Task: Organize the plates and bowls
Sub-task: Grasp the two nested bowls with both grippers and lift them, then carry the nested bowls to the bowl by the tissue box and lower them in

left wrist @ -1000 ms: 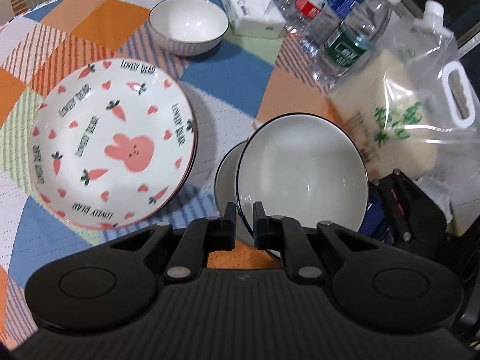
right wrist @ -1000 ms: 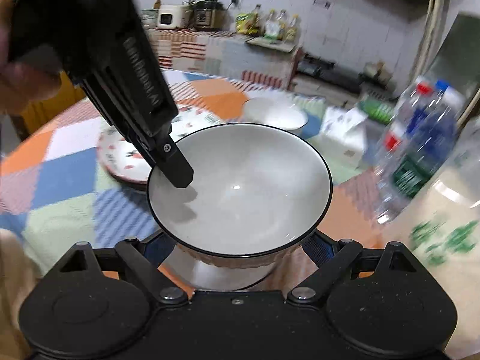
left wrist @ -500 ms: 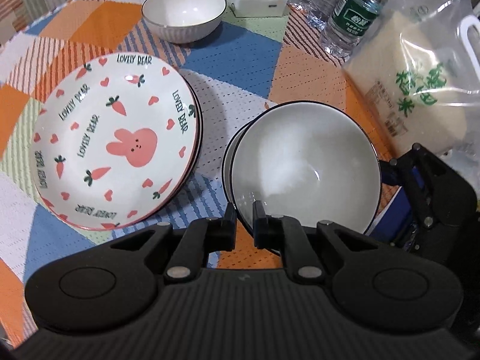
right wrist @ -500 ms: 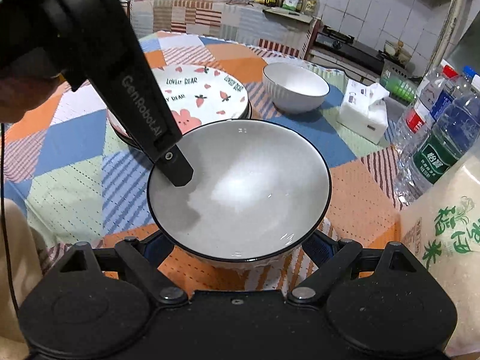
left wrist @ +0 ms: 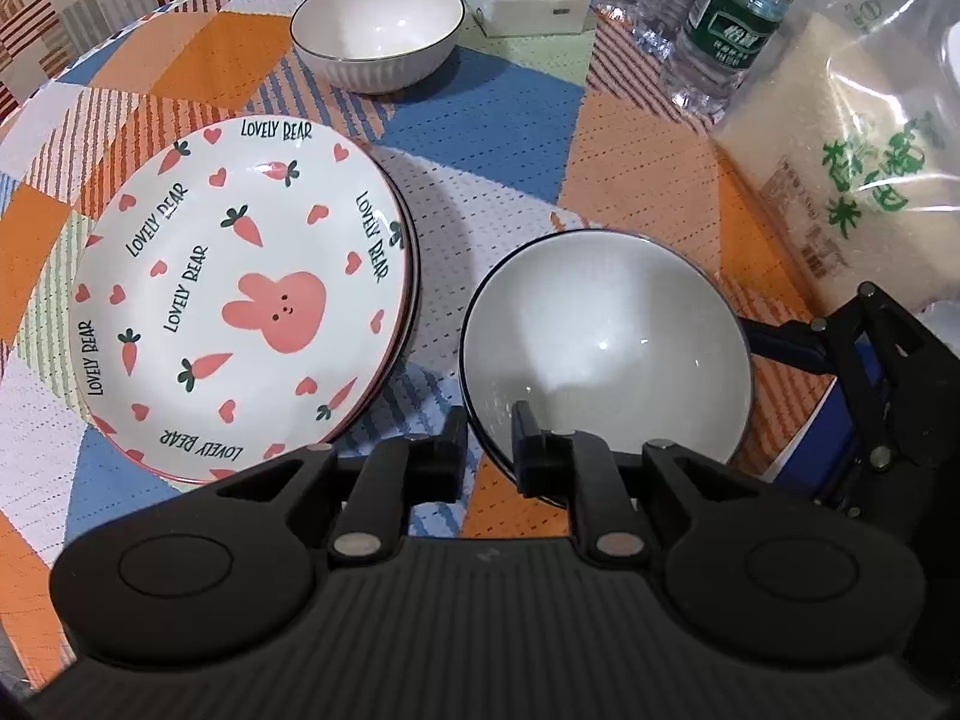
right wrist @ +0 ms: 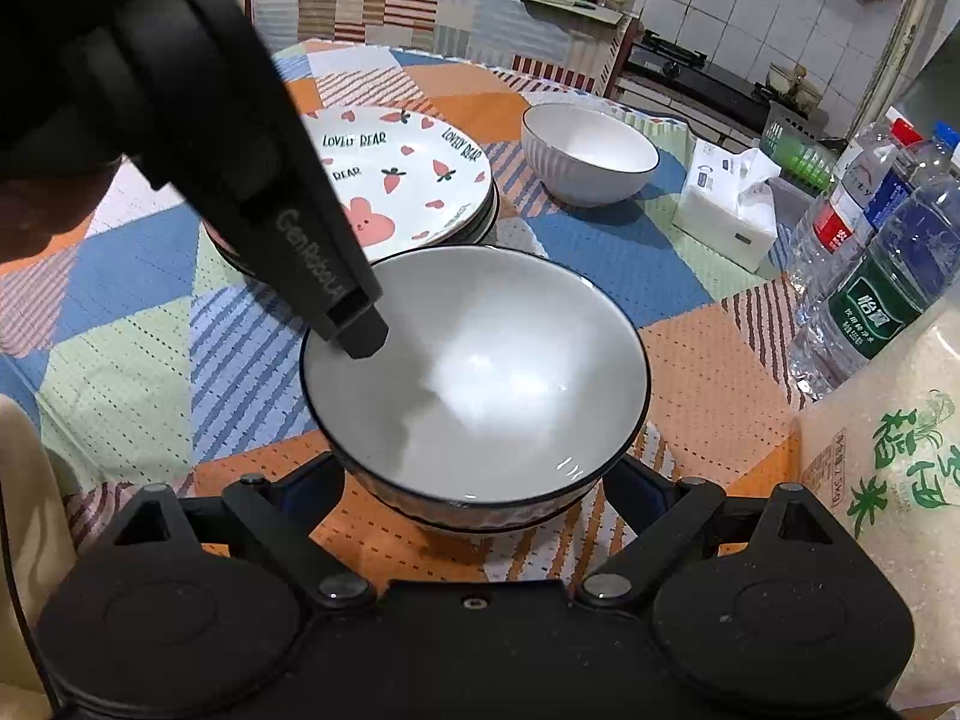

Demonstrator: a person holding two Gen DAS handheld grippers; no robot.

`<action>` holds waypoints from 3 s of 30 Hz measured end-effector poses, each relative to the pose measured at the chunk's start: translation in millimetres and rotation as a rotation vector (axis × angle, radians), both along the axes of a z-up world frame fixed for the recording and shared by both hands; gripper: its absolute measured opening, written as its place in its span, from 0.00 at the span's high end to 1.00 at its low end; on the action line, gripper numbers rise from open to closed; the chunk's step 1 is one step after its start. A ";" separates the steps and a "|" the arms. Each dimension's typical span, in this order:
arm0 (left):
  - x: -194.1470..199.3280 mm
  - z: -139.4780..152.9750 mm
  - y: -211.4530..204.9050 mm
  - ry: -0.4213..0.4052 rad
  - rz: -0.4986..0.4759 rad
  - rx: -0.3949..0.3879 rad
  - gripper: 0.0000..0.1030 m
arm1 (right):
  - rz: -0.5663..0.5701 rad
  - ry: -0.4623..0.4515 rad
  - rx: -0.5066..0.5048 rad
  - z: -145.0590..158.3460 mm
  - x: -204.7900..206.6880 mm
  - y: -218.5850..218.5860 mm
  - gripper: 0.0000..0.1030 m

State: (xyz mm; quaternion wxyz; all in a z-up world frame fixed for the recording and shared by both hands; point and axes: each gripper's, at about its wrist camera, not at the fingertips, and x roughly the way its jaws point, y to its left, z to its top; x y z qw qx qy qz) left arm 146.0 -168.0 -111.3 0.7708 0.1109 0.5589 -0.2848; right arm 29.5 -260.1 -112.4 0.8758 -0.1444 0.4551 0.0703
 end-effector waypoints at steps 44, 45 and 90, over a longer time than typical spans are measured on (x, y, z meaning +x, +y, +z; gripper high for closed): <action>171.3 66.6 46.7 -0.121 0.083 -0.251 0.54 | -0.345 0.069 0.621 80.8 188.2 -104.4 0.40; 180.7 60.4 42.0 -0.095 0.111 -0.257 0.53 | -0.353 0.071 0.613 73.5 195.6 -104.3 0.41; 154.9 62.1 32.4 -0.042 0.172 -0.267 0.88 | -0.420 0.013 0.581 46.0 199.6 -104.8 0.84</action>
